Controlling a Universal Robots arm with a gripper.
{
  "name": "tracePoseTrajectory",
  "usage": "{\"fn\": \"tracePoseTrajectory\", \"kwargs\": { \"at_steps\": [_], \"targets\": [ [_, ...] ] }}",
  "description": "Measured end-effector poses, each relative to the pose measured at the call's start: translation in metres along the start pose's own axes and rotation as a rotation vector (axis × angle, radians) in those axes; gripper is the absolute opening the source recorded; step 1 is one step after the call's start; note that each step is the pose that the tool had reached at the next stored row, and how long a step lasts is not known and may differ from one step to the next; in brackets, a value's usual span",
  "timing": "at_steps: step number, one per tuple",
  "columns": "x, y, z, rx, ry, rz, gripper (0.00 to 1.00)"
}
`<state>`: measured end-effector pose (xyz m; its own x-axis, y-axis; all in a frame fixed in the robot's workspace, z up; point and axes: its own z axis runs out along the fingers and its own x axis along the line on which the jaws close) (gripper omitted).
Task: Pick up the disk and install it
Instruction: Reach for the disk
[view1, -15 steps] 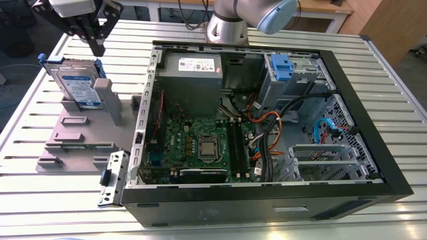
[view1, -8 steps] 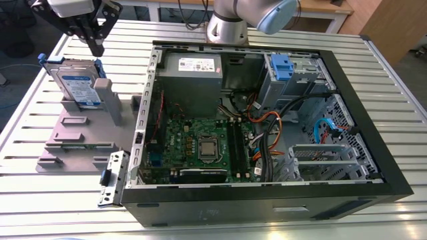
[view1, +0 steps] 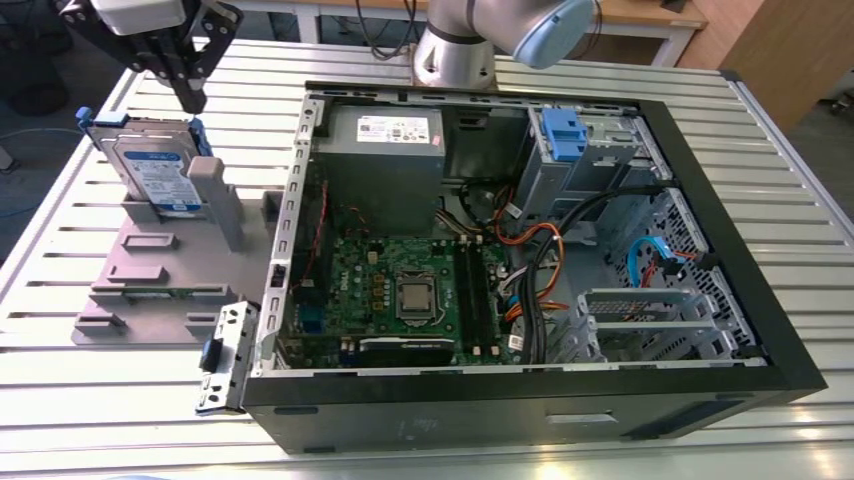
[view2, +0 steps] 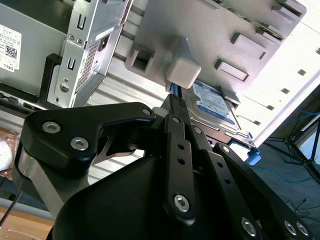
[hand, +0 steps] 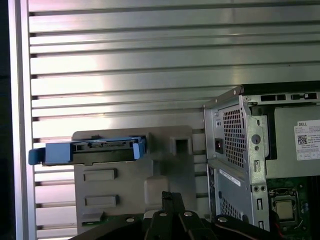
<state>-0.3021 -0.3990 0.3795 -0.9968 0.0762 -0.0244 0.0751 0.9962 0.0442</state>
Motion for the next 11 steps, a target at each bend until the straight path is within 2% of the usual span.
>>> {"fn": "tracePoseTrajectory", "kwargs": {
  "at_steps": [11],
  "targets": [
    [0.0027, -0.0002, 0.0003, 0.0, -0.0001, 0.0, 0.11]
  ]
}}
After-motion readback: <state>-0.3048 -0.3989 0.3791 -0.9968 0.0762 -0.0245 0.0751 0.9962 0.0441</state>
